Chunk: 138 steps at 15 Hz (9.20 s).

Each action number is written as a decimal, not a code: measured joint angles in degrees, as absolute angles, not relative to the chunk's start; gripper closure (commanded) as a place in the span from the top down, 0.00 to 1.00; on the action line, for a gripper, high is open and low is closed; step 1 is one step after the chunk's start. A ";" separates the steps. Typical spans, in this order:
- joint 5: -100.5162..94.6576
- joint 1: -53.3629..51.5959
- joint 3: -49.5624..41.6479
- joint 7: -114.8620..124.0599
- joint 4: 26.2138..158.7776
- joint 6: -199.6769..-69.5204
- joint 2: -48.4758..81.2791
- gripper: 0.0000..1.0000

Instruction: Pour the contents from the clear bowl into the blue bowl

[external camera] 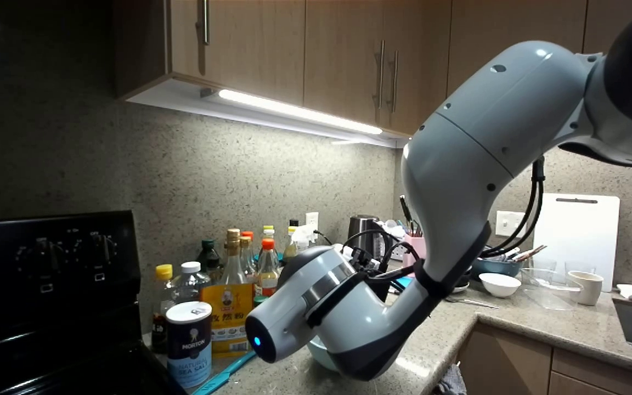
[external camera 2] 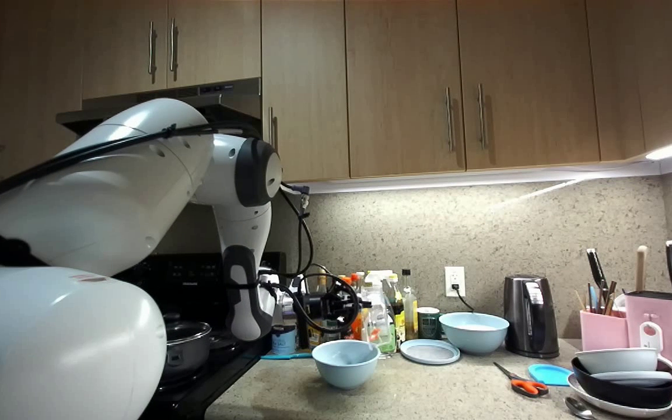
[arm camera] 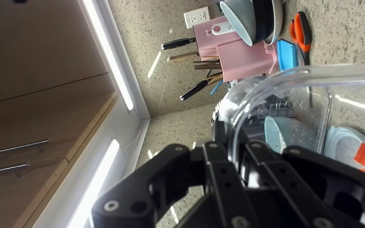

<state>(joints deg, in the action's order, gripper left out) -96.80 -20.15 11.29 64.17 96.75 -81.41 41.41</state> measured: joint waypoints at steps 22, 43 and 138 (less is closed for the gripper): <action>-101.73 -26.16 10.56 64.10 96.73 -65.94 48.04 0.04; -103.78 -22.34 12.77 62.80 96.22 -72.77 49.36 0.03; -86.83 1.85 3.89 88.25 111.85 -137.03 26.25 0.03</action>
<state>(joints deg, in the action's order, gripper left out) -86.83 1.85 3.89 88.25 111.85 -137.03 26.25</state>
